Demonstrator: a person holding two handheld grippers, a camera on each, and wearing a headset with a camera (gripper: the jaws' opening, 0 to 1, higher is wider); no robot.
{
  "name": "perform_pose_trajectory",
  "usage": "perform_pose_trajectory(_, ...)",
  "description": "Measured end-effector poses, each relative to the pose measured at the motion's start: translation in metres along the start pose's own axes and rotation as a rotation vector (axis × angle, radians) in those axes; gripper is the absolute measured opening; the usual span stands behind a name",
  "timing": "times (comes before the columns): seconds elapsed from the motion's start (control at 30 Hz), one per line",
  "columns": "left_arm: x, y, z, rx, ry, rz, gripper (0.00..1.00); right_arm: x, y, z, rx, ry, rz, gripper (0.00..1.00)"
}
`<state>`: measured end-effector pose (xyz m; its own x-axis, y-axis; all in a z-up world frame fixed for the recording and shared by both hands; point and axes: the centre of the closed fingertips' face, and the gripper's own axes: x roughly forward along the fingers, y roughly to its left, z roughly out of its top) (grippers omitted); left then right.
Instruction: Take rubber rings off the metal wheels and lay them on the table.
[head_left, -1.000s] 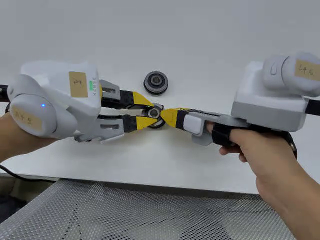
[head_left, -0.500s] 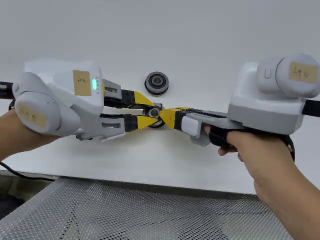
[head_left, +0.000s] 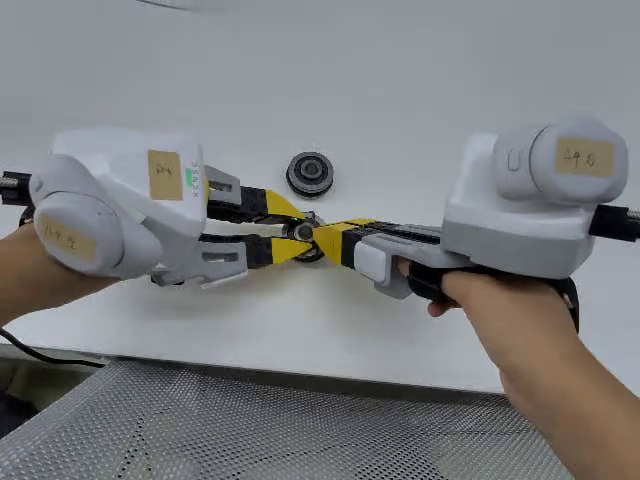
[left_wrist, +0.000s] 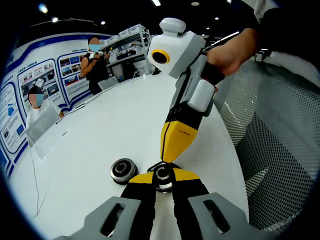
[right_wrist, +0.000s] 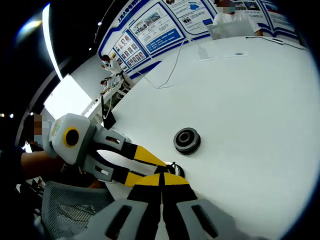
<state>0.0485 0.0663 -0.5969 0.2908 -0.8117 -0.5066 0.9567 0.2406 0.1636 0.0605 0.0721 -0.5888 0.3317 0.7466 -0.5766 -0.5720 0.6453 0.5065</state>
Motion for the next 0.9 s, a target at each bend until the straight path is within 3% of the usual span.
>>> perform_pose_trajectory(0.3, 0.0001, -0.0012, 0.0027, 0.029, 0.001, 0.019, 0.13, 0.0021, 0.0084, 0.0006, -0.030, -0.004, 0.010, 0.00)
perform_pose_trajectory(0.5, 0.0001, -0.0022, 0.0034, 0.073, -0.003, 0.021, 0.12, 0.0036, 0.0032, -0.0034, -0.029, 0.009, -0.008, 0.00)
perform_pose_trajectory(0.9, -0.0011, 0.0032, 0.0048, 0.010, -0.035, 0.031, 0.14, 0.0041, 0.0008, -0.0009, 0.045, -0.016, -0.010, 0.01)
